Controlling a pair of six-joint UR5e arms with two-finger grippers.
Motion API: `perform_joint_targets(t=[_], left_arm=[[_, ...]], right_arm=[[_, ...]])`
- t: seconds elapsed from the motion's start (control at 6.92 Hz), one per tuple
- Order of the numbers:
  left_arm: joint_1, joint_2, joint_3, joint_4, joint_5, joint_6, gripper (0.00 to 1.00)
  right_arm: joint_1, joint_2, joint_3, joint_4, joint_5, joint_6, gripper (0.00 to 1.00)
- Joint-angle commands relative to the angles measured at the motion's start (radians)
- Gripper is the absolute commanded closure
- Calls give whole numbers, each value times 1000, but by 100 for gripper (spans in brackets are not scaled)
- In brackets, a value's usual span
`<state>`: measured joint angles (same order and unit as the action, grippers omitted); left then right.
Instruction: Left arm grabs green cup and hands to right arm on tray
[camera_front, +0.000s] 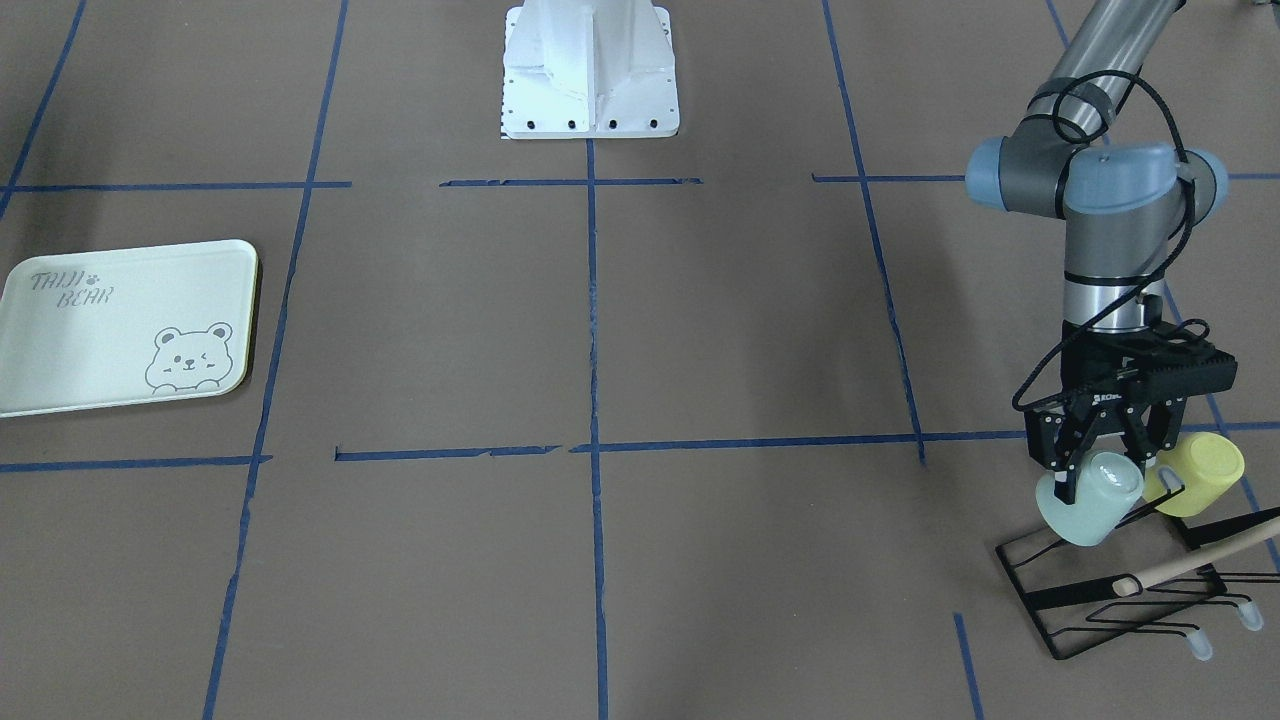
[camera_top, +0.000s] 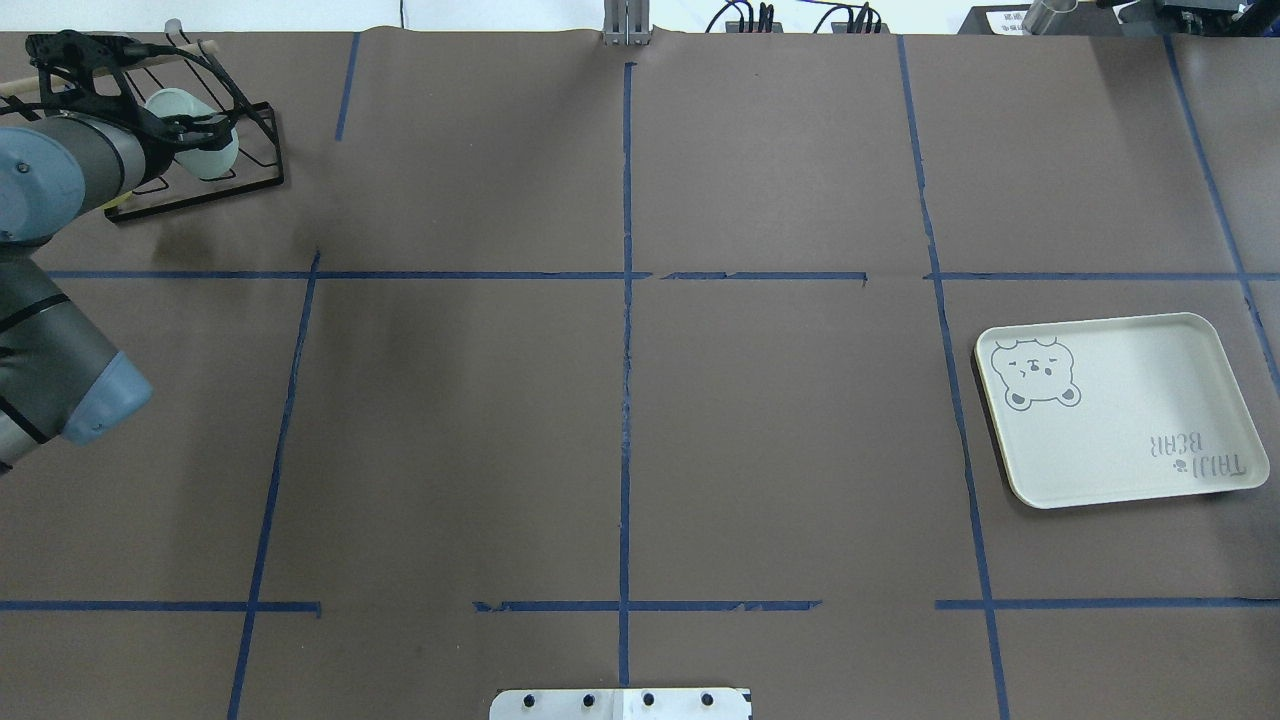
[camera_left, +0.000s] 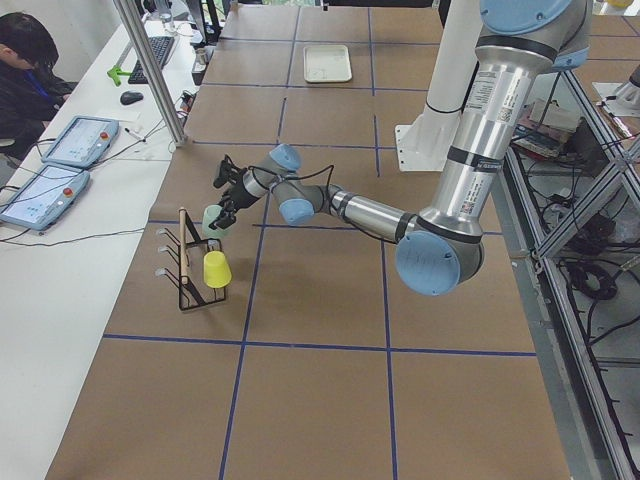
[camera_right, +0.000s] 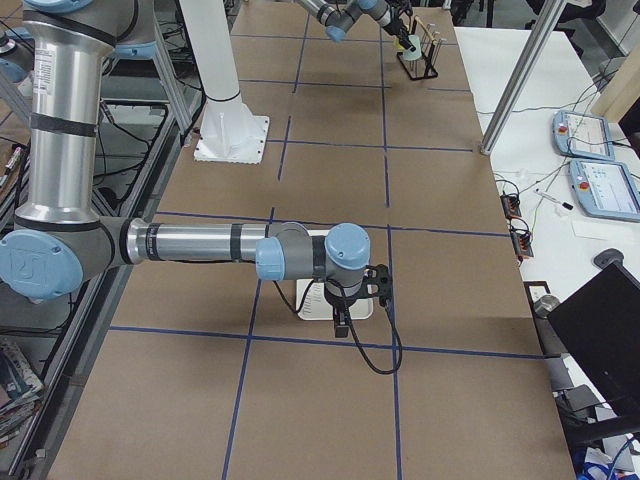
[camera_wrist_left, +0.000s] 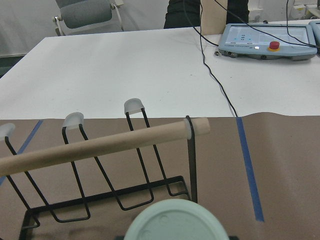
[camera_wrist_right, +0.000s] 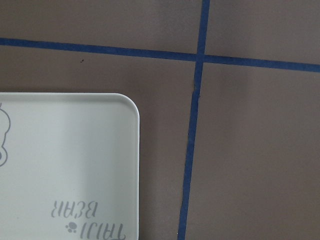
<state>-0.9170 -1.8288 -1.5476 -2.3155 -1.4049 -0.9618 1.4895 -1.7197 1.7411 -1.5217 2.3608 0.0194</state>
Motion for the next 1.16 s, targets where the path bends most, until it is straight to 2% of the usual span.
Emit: perform_joint_targets(t=[0.0,0.43,0.58,0.72,0.87,1.01], left_arm=[[-34,57,-92,11,-2,37,55],[-52,60,-254,154,0,37,55],[-45,48,-261,162,0,16,54],[-36,43,-255,151,-5,-106,53],[5,22,-258,149,-5,-191,54],[65,11,-261,148,-5,-298,54]], right_arm=[[0,-1,0,0,0,1,0],[0,0,5,0,2,2,0],[0,0,6,0,3,4,0],[-2,2,9,2,8,2,0],[-2,2,9,43,40,25,0],[-2,0,6,157,44,122,0]])
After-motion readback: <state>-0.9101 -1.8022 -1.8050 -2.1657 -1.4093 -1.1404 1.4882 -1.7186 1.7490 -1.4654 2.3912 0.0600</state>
